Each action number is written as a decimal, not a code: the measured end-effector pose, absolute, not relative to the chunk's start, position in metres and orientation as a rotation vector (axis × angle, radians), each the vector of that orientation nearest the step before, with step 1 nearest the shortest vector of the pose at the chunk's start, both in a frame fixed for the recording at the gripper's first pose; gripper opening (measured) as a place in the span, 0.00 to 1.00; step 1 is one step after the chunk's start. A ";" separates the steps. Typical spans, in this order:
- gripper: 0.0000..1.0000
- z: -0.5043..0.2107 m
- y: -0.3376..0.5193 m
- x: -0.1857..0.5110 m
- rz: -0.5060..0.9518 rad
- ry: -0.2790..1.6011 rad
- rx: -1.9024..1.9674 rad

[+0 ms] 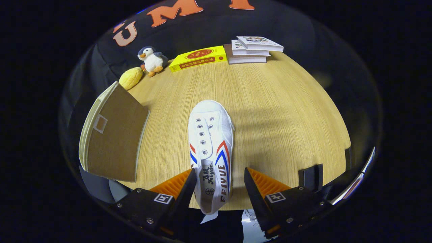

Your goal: Open the storage box then place both shoes into the box .Put the left shoe in first, then the right shoe, with the right side of both shoes facing outward in a uniform manner.

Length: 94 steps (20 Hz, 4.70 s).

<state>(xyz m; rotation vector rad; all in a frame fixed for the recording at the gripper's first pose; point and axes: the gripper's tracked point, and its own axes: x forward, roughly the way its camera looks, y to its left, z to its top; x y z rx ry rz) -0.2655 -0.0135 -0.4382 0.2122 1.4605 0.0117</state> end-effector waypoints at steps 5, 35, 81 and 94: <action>0.80 -0.433 -0.020 -0.256 0.017 1.436 0.253; 0.07 -0.353 0.092 -0.173 0.105 1.271 0.627; 0.96 -0.165 0.099 -0.025 0.180 0.649 0.202; 0.98 -0.078 0.021 0.007 0.081 0.235 0.083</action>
